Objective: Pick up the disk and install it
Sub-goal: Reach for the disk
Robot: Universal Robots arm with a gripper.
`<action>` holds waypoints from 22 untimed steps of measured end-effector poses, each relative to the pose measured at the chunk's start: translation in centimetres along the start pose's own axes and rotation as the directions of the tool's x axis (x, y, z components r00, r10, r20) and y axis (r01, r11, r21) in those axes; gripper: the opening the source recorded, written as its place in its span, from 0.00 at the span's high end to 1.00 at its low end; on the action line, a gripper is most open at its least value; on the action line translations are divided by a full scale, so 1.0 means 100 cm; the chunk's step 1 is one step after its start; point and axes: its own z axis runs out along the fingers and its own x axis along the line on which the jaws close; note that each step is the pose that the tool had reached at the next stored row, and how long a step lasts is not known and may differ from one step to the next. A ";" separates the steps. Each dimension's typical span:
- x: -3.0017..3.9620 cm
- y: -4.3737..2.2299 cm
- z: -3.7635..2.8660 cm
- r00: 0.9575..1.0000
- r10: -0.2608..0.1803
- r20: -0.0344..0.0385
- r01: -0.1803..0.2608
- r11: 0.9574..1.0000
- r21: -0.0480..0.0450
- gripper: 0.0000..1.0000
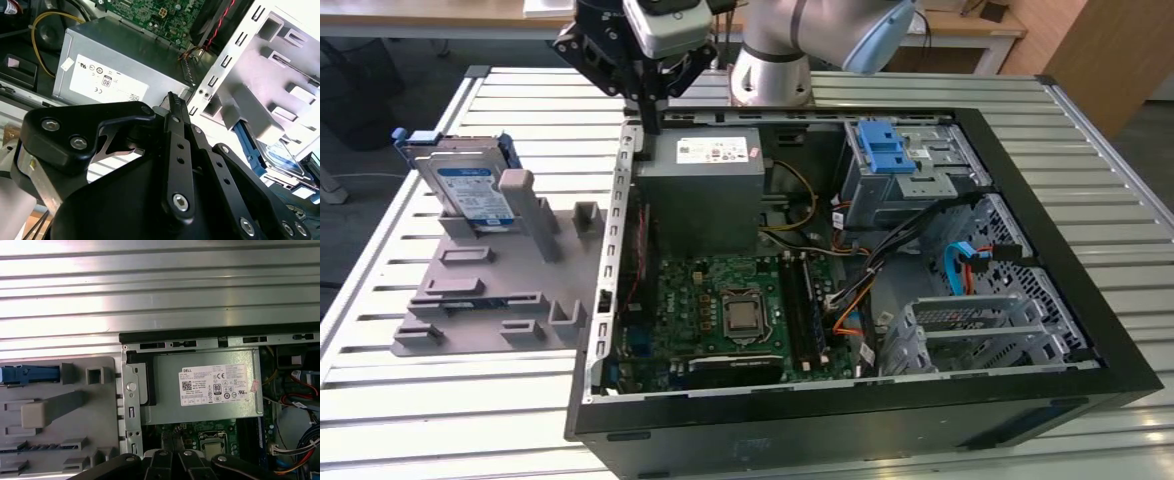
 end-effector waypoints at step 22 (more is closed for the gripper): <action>0.0144 -0.0011 0.0012 1.000 0.000 0.000 0.000 1.000 0.000 0.89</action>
